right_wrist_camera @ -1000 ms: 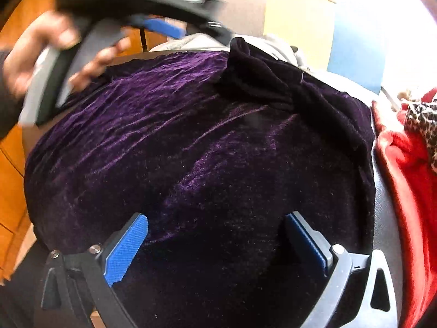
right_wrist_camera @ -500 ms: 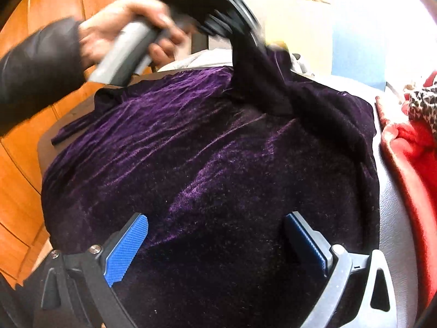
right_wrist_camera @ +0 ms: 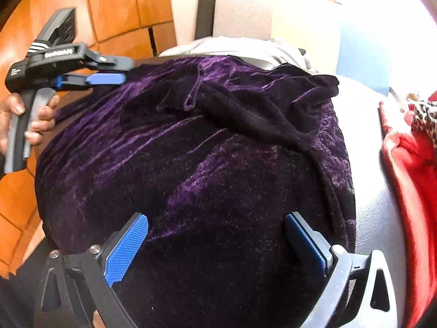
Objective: Fold clothes
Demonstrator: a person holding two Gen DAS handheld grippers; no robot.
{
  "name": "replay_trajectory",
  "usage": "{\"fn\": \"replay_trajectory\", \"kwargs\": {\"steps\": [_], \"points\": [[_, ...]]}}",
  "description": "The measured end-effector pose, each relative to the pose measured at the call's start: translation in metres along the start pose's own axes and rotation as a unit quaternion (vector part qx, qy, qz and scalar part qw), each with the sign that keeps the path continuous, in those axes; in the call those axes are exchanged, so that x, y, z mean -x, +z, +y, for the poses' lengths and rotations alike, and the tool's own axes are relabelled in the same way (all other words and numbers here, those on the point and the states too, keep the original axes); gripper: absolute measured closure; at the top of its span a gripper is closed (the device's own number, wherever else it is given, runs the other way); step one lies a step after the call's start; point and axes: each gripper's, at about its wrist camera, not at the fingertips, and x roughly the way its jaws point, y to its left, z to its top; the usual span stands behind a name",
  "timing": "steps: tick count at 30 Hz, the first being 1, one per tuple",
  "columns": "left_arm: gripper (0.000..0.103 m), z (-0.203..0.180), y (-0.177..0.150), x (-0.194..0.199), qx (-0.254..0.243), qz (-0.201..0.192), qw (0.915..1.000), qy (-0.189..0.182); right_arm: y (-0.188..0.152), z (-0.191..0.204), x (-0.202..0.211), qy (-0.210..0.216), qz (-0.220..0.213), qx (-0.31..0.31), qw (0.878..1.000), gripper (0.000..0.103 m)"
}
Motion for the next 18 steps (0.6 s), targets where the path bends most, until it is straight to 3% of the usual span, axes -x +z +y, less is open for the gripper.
{"fn": "replay_trajectory", "kwargs": {"steps": [4, 10, 14, 16, 18], "points": [[0.03, 0.023, 0.001, 0.004, 0.052, 0.017, 0.9984, -0.016, 0.015, -0.017, 0.01, 0.023, 0.008, -0.034, 0.999, 0.034], [0.028, -0.001, 0.006, -0.03, 0.048, 0.08, 0.9949, -0.04, 0.058, -0.021, 0.005, -0.041, -0.021, 0.028, 0.999, 0.034], [0.028, -0.021, 0.004, -0.054, 0.018, 0.103, 0.9944, -0.015, 0.082, -0.022, -0.021, -0.07, -0.007, 0.058, 0.996, 0.034], [0.031, -0.027, 0.003, -0.063, 0.003, 0.113, 0.9935, -0.002, 0.087, -0.022, -0.031, -0.067, -0.002, 0.058, 0.996, 0.035], [0.042, -0.033, 0.001, -0.069, -0.015, 0.12, 0.9926, 0.012, 0.09, -0.019, -0.039, -0.073, 0.001, 0.065, 0.995, 0.038]]}}
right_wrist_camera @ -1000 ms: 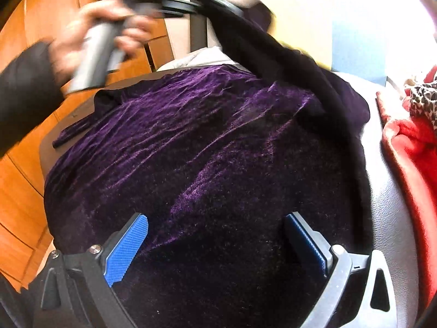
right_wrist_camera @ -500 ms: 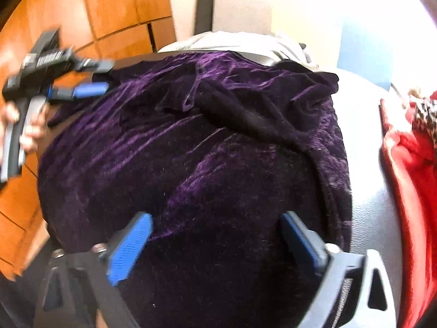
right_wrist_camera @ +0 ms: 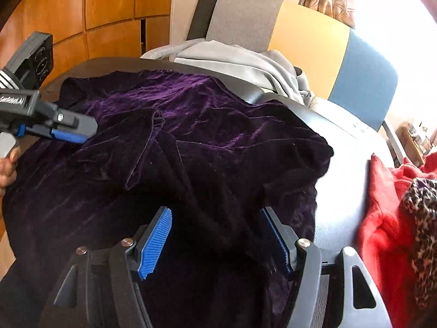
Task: Fold clothes
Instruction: 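Grasp the velvet sleeve with the left gripper and lift it toward the body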
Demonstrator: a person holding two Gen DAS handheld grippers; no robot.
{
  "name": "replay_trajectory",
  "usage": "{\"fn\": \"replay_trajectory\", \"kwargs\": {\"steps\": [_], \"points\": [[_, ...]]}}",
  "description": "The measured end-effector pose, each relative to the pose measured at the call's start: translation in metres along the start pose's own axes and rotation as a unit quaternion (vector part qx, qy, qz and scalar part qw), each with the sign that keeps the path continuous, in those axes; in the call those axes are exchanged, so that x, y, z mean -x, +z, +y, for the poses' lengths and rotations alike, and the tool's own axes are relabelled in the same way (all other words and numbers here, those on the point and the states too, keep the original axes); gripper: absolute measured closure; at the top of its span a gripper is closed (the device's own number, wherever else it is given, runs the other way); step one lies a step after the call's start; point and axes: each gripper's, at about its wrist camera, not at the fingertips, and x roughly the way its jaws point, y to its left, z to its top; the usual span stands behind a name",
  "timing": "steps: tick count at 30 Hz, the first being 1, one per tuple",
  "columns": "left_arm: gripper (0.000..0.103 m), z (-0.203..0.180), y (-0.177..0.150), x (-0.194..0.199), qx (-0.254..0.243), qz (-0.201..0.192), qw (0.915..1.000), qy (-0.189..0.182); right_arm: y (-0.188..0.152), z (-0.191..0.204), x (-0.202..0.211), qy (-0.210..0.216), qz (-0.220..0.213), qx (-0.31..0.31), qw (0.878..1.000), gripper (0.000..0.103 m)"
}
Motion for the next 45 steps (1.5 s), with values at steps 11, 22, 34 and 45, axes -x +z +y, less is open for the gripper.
{"fn": "replay_trajectory", "kwargs": {"steps": [11, 22, 34, 45], "points": [[0.094, -0.089, 0.043, 0.064, -0.248, -0.139, 0.9585, -0.014, -0.013, -0.024, 0.01, -0.001, -0.021, -0.048, 0.999, 0.095], [0.067, 0.007, -0.009, 0.084, -0.296, 0.019, 0.9511, 0.087, -0.092, -0.027, 0.042, -0.011, 0.03, -0.068, 0.997, 0.096], [0.031, 0.084, -0.081, 0.098, 0.033, -0.009, 0.9969, -0.07, -0.071, -0.031, 0.059, 0.008, 0.008, -0.113, 0.994, 0.083], [0.03, 0.071, -0.044, 0.059, 0.108, -0.031, 0.9918, -0.062, -0.008, 0.014, 0.027, 0.106, -0.009, -0.02, 0.994, 0.076]]}}
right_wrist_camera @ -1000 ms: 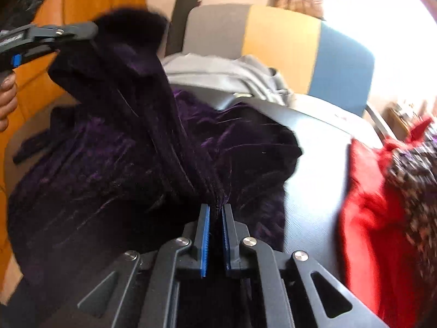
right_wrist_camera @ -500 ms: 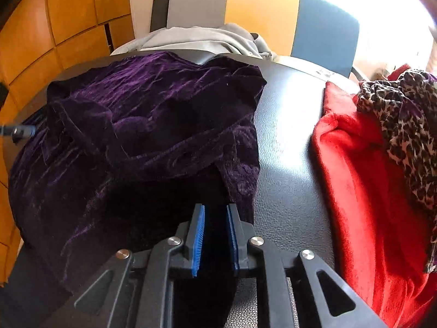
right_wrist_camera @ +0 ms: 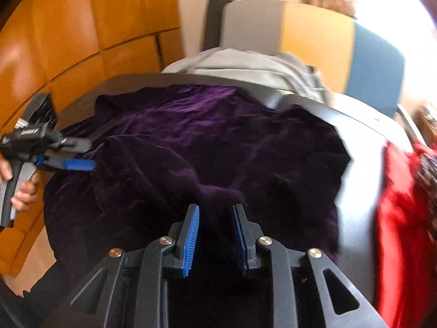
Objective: Fold clothes
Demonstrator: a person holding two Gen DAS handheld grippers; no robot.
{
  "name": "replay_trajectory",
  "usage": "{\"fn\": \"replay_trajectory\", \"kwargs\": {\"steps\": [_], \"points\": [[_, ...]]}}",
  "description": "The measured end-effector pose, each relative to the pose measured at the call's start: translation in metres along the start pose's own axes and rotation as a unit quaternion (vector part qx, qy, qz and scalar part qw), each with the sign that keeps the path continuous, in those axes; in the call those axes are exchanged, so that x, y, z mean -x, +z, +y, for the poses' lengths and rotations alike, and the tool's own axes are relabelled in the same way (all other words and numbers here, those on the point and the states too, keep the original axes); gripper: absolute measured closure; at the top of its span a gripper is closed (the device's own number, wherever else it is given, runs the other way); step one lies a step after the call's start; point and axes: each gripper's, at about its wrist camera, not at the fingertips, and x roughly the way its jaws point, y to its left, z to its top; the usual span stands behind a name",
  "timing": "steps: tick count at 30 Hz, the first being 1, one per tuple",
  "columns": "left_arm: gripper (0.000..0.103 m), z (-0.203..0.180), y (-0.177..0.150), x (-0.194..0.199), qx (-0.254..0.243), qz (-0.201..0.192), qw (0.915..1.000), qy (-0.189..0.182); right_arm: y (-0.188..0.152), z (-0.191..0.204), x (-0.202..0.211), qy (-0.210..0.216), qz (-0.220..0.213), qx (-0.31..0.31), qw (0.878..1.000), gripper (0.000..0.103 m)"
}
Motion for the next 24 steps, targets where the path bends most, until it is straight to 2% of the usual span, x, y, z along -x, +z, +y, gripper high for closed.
{"fn": "replay_trajectory", "kwargs": {"steps": [1, 3, 5, 8, 10, 12, 13, 14, 16, 18, 19, 20, 21, 22, 23, 24], "points": [[0.03, -0.006, 0.002, -0.003, -0.027, 0.002, 0.9995, 0.016, 0.004, 0.003, -0.008, 0.008, 0.009, 0.012, 1.0, 0.076], [0.029, -0.024, 0.003, -0.009, -0.121, 0.015, 0.9903, 0.066, 0.011, 0.009, -0.022, 0.022, 0.025, 0.031, 0.999, 0.076], [0.029, -0.04, -0.002, -0.018, -0.212, 0.042, 0.9714, 0.098, 0.013, 0.01, -0.031, 0.029, 0.037, 0.037, 0.998, 0.076], [0.029, -0.048, -0.001, -0.034, -0.263, 0.078, 0.9562, 0.103, 0.01, 0.005, -0.036, 0.034, 0.051, 0.03, 0.998, 0.076], [0.029, -0.051, 0.002, -0.037, -0.274, 0.089, 0.9531, 0.092, 0.009, -0.002, -0.04, 0.048, 0.059, 0.018, 0.997, 0.076], [0.051, -0.058, 0.003, -0.041, -0.288, 0.103, 0.9488, 0.079, 0.01, -0.006, -0.042, 0.059, 0.062, 0.007, 0.996, 0.077], [0.081, -0.063, 0.002, -0.043, -0.302, 0.104, 0.9438, 0.085, 0.012, -0.009, -0.046, 0.062, 0.061, 0.004, 0.996, 0.08], [0.096, -0.07, 0.001, -0.045, -0.32, 0.104, 0.9364, 0.1, 0.013, -0.011, -0.047, 0.064, 0.06, -0.001, 0.996, 0.085], [0.097, -0.083, 0.0, -0.044, -0.357, 0.094, 0.9203, 0.128, 0.013, -0.014, -0.043, 0.068, 0.054, -0.011, 0.996, 0.091], [0.097, -0.098, 0.005, -0.036, -0.394, 0.063, 0.9023, 0.163, 0.014, -0.018, -0.036, 0.071, 0.043, -0.022, 0.996, 0.096], [0.097, -0.106, 0.011, -0.027, -0.41, 0.031, 0.8927, 0.184, 0.015, -0.02, -0.033, 0.073, 0.037, -0.028, 0.996, 0.097], [0.097, -0.12, 0.016, -0.012, -0.431, -0.018, 0.8776, 0.21, 0.015, -0.022, -0.025, 0.073, 0.026, -0.034, 0.996, 0.098], [0.097, -0.132, 0.015, 0.0, -0.456, -0.062, 0.8582, 0.227, 0.016, -0.022, -0.015, 0.074, 0.012, -0.041, 0.996, 0.098], [0.096, -0.144, 0.013, 0.014, -0.482, -0.107, 0.8349, 0.244, 0.015, -0.023, -0.003, 0.077, -0.004, -0.048, 0.996, 0.099], [0.096, -0.155, 0.008, 0.029, -0.509, -0.154, 0.8047, 0.264, 0.013, -0.021, 0.008, 0.083, -0.015, -0.055, 0.995, 0.099], [0.095, -0.156, 0.005, 0.036, -0.517, -0.163, 0.7946, 0.274, 0.008, -0.019, 0.016, 0.092, -0.019, -0.057, 0.994, 0.099]]}}
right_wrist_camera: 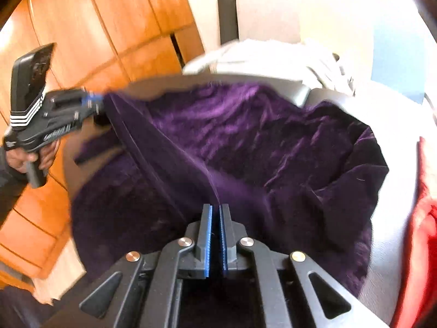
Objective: Fold clothes
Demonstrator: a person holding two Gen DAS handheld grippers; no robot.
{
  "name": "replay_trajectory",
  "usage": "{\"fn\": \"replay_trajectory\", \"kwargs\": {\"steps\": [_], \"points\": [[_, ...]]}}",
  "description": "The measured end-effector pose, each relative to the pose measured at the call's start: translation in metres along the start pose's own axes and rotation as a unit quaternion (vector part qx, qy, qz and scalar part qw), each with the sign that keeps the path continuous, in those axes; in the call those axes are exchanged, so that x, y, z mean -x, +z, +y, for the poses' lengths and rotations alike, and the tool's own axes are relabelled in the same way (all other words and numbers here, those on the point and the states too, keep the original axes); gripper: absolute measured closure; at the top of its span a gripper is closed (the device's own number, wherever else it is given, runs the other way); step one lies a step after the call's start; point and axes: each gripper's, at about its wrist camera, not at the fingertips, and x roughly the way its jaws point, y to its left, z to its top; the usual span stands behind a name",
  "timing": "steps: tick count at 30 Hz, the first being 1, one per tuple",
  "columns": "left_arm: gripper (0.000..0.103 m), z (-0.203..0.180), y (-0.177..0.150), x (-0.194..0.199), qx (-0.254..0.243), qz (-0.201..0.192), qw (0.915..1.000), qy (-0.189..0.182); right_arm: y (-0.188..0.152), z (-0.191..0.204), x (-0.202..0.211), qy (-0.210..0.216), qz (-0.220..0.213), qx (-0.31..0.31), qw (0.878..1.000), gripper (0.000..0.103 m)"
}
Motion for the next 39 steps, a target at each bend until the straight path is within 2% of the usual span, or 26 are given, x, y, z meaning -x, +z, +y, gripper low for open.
{"fn": "replay_trajectory", "kwargs": {"steps": [1, 2, 4, 5, 7, 8, 10, 13, 15, 18, 20, 22, 25, 27, 29, 33, 34, 36, 38, 39], "points": [[0.095, 0.002, -0.001, 0.007, -0.009, -0.002, 0.9999, 0.01, -0.005, 0.003, 0.007, 0.009, -0.002, 0.0, 1.0, 0.099], [0.088, 0.005, -0.009, 0.008, -0.011, 0.015, 0.9998, -0.004, -0.012, 0.008, 0.01, 0.013, 0.002, 0.003, 1.0, 0.098], [0.083, 0.007, -0.034, 0.006, -0.003, 0.058, 0.9978, -0.03, -0.03, 0.014, 0.009, 0.032, 0.031, -0.003, 0.999, 0.096], [0.074, 0.008, -0.052, 0.002, 0.006, 0.089, 0.9952, -0.041, -0.039, 0.014, 0.008, 0.031, 0.038, -0.009, 0.999, 0.096], [0.064, 0.008, -0.087, -0.005, 0.037, 0.144, 0.9869, -0.062, -0.057, 0.011, 0.005, 0.029, 0.06, -0.03, 0.997, 0.095], [0.063, 0.008, -0.103, -0.009, 0.058, 0.168, 0.9816, -0.071, -0.062, 0.007, 0.004, 0.022, 0.065, -0.041, 0.997, 0.095], [0.063, 0.012, -0.124, -0.013, 0.112, 0.189, 0.9724, -0.078, -0.066, 0.002, 0.005, 0.006, 0.065, -0.057, 0.996, 0.091], [0.063, 0.031, -0.139, -0.015, 0.211, 0.186, 0.9563, -0.082, -0.06, -0.004, 0.01, -0.017, 0.047, -0.07, 0.996, 0.088], [0.058, 0.044, -0.14, -0.017, 0.263, 0.173, 0.9462, -0.076, -0.051, -0.006, 0.015, -0.027, 0.029, -0.075, 0.996, 0.085], [0.041, 0.067, -0.139, -0.03, 0.314, 0.166, 0.9332, -0.055, -0.039, -0.009, 0.011, -0.042, 0.017, -0.079, 0.996, 0.084], [0.04, 0.081, -0.142, -0.044, 0.33, 0.183, 0.9251, -0.042, -0.035, -0.009, 0.008, -0.05, 0.012, -0.081, 0.995, 0.083], [0.04, 0.081, -0.135, -0.053, 0.307, 0.175, 0.9348, -0.037, -0.035, -0.009, 0.005, -0.054, 0.011, -0.083, 0.995, 0.083], [0.04, 0.053, -0.11, -0.07, 0.194, 0.155, 0.9675, -0.048, -0.035, -0.01, -0.002, -0.06, 0.02, -0.079, 0.995, 0.083], [0.04, 0.033, -0.097, -0.08, 0.123, 0.145, 0.9795, -0.065, -0.035, -0.013, -0.004, -0.065, 0.026, -0.078, 0.994, 0.083], [0.04, 0.014, -0.089, -0.094, 0.072, 0.151, 0.9804, -0.105, -0.034, -0.017, -0.003, -0.07, 0.025, -0.073, 0.995, 0.083], [0.041, -0.003, -0.088, -0.124, 0.022, 0.183, 0.9698, -0.159, -0.023, -0.026, 0.006, -0.096, 0.009, -0.047, 0.994, 0.083], [0.042, -0.002, -0.088, -0.125, 0.027, 0.185, 0.9675, -0.17, -0.018, -0.03, 0.009, -0.104, 0.002, -0.036, 0.994, 0.081], [0.053, 0.0, -0.088, -0.127, 0.038, 0.189, 0.9623, -0.193, -0.009, -0.041, 0.013, -0.118, -0.005, -0.015, 0.993, 0.078], [0.071, 0.001, -0.088, -0.126, 0.051, 0.193, 0.9573, -0.209, 0.0, -0.052, 0.015, -0.125, -0.014, 0.006, 0.992, 0.075], [0.077, 0.0, -0.087, -0.125, 0.052, 0.192, 0.9581, -0.206, 0.005, -0.057, 0.014, -0.132, -0.011, 0.017, 0.991, 0.074]]}}
